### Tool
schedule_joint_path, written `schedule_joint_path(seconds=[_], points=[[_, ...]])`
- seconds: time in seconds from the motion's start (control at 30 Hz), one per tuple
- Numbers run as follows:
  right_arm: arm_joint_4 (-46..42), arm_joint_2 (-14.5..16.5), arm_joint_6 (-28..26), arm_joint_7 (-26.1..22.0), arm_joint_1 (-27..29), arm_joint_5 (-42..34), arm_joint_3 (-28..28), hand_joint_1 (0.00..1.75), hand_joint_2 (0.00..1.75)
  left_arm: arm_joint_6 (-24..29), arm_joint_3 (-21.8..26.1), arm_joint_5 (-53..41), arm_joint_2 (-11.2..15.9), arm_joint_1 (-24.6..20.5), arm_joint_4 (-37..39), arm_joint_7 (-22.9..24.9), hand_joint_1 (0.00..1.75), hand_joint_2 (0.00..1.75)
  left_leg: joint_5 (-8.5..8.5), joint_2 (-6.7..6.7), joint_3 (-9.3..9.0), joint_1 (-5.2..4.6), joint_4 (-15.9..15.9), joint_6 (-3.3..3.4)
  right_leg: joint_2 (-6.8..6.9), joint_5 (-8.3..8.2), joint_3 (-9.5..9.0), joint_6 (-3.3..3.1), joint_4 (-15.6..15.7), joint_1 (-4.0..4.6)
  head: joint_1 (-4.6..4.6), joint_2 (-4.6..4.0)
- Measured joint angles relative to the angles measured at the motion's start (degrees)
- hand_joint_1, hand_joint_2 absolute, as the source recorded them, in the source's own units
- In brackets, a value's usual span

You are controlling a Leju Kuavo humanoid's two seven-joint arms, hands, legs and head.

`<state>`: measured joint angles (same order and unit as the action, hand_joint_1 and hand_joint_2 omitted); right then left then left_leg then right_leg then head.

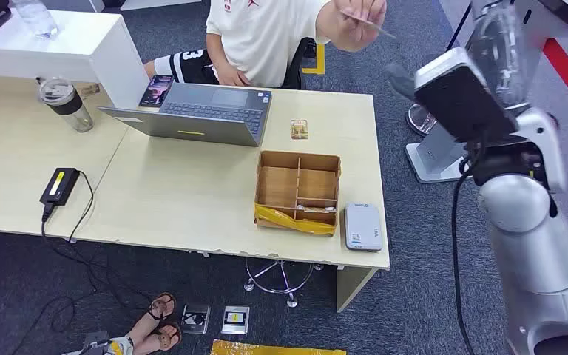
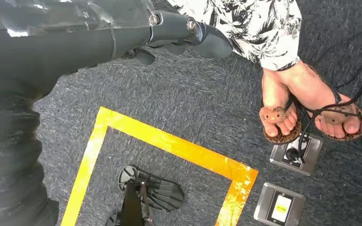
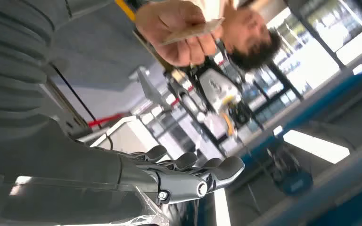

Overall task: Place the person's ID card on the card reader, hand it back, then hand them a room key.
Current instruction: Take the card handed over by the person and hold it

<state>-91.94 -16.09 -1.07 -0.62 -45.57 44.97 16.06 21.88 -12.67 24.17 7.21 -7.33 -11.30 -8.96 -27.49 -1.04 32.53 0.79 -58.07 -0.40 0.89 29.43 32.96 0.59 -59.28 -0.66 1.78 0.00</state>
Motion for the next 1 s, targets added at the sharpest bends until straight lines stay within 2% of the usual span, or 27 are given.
schedule_joint_path(seconds=[0.3, 0.53, 0.57, 0.67, 0.7, 1.0], points=[[7.0, 3.1, 0.9, 1.0, 0.2, 1.4, 5.2, 0.0, 1.75, -0.1, -1.1, -0.3, 0.0, 0.0, 0.0, 0.0, 0.0, 1.75, -0.01, 0.01, 0.02, 0.0, 0.0, -0.01, 0.0, 0.0, 0.04, 0.0, 0.0, 0.0, 0.01, 0.0], [10.4, 4.0, 1.5, 1.6, 0.9, 2.0, 7.8, 0.03, 1.75, 0.0, -1.7, -0.3, 0.0, 0.1, 0.1, 0.0, 0.0, 1.75, -0.01, 0.01, 0.01, 0.0, 0.0, -0.01, -0.01, 0.0, 0.05, 0.0, 0.0, 0.0, 0.0, 0.0], [10.6, 4.0, 1.6, 1.7, 1.1, 2.2, 8.1, 0.22, 1.75, 0.0, -1.7, -0.3, 0.0, 0.1, 0.1, 0.0, 0.0, 1.75, -0.01, 0.02, 0.01, 0.0, 0.0, -0.01, -0.01, 0.0, 0.05, 0.0, 0.0, 0.0, 0.01, 0.0], [11.1, 4.0, 1.7, 1.9, 1.7, 2.3, 8.9, 1.5, 1.75, 0.0, -1.9, -0.3, 0.0, 0.1, 0.1, 0.0, 0.0, 1.75, -0.02, 0.02, 0.01, 0.0, 0.0, -0.02, -0.02, 0.0, 0.06, 0.0, 0.0, 0.0, 0.01, 0.0], [11.3, 4.0, 1.7, 2.0, 1.9, 2.3, 9.1, 1.75, 1.75, 0.0, -2.0, -0.3, 0.0, 0.1, 0.1, 0.0, 0.0, 1.75, -0.02, 0.02, 0.01, 0.0, 0.0, -0.02, -0.02, 0.0, 0.06, 0.0, 0.0, 0.0, 0.01, 0.0], [11.9, 4.0, 0.8, 2.1, 3.1, 2.7, 10.8, 1.75, 1.75, -0.1, -2.5, -0.3, 0.0, 0.1, 0.1, 0.4, 0.0, 1.75, -0.02, 0.06, 0.0, 0.0, 0.0, -0.02, -0.06, 0.0, 0.08, 0.0, 0.0, 0.0, 0.01, 0.0]])
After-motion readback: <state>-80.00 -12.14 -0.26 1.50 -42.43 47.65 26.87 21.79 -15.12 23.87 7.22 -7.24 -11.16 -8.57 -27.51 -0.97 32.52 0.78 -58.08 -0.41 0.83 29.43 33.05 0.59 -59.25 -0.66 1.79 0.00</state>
